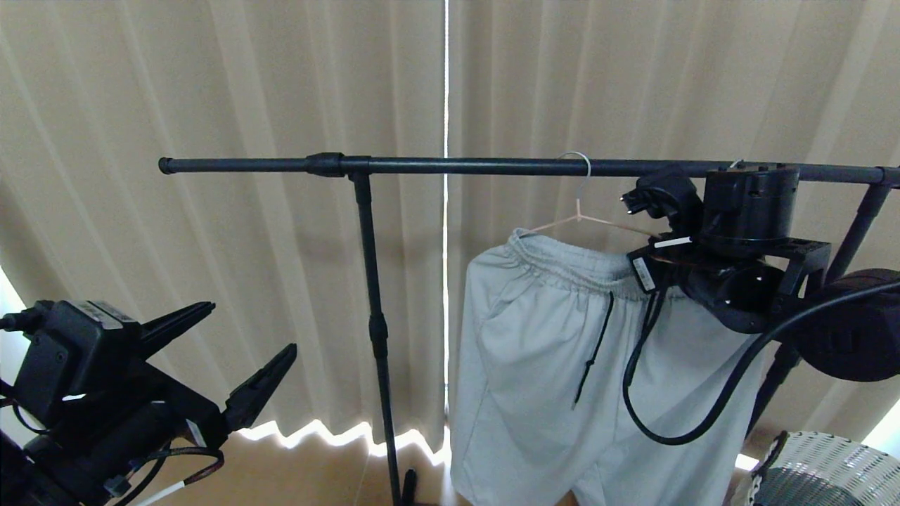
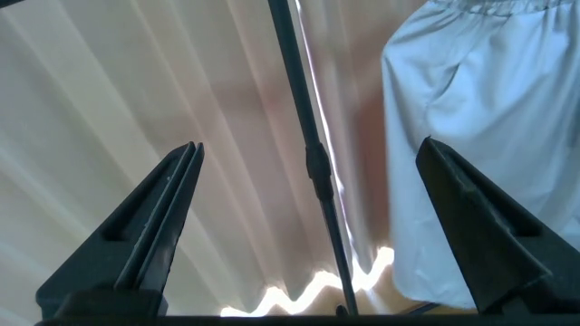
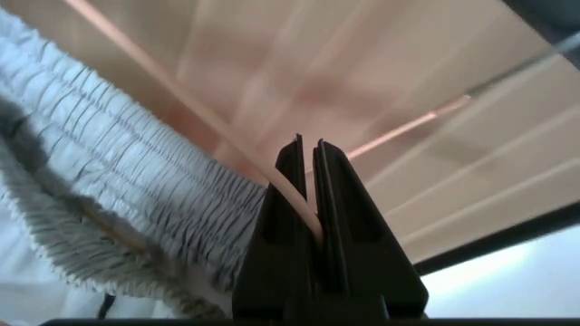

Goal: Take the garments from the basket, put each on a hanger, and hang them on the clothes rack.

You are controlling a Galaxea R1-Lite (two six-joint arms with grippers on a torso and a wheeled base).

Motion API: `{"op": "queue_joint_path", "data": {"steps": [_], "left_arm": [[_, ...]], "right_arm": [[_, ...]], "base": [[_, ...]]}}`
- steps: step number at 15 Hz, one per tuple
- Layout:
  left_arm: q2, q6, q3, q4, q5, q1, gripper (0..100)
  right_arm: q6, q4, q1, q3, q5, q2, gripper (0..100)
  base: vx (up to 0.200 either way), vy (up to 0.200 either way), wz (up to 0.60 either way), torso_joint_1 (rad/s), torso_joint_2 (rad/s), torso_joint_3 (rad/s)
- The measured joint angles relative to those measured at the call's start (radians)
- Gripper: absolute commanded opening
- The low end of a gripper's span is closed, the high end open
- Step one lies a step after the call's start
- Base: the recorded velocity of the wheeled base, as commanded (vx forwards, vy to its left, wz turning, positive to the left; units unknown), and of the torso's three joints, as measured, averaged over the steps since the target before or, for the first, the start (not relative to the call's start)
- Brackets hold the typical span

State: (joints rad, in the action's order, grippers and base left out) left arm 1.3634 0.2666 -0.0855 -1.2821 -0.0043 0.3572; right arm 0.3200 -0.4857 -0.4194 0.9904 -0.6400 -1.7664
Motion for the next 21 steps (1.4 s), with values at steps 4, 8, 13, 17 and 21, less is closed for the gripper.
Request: {"op": "queue_joint_path", "data": {"steps": [4, 8, 13, 17, 21], "left_arm": [[0.003, 0.0, 0.0, 0.0, 0.0, 0.0, 100], [0.003, 0.0, 0.001, 0.0, 0.0, 0.0, 100], [0.003, 0.0, 0.001, 0.0, 0.0, 0.0, 100], [0.002, 0.0, 0.005, 0.0, 0.0, 0.0, 100], [0.002, 0.0, 0.007, 0.0, 0.0, 0.0, 100]], "right_arm": [[0.0, 0.003, -0.024, 0.005, 0.002, -0.004, 100], [-0.018, -0.01, -0.051, 0.002, 0.012, -0.004, 100], [-0.084, -0.011, -0.075, 0.003, 0.095, -0.006, 100], [-0.176, -0.011, -0.082, 0.0, 0.188, -0.001, 100], [-0.3, -0.01, -0.083, -0.006, 0.317, 0.029, 100]], "base": [[0.0, 0.0, 0.0, 0.0, 0.0, 0.0], [0.0, 0.0, 0.0, 0.0, 0.0, 0.0], [0.0, 0.0, 0.0, 0.0, 0.0, 0.0], [0.0, 0.0, 0.0, 0.0, 0.0, 0.0], [0.0, 0.0, 0.0, 0.0, 0.0, 0.0]]}}
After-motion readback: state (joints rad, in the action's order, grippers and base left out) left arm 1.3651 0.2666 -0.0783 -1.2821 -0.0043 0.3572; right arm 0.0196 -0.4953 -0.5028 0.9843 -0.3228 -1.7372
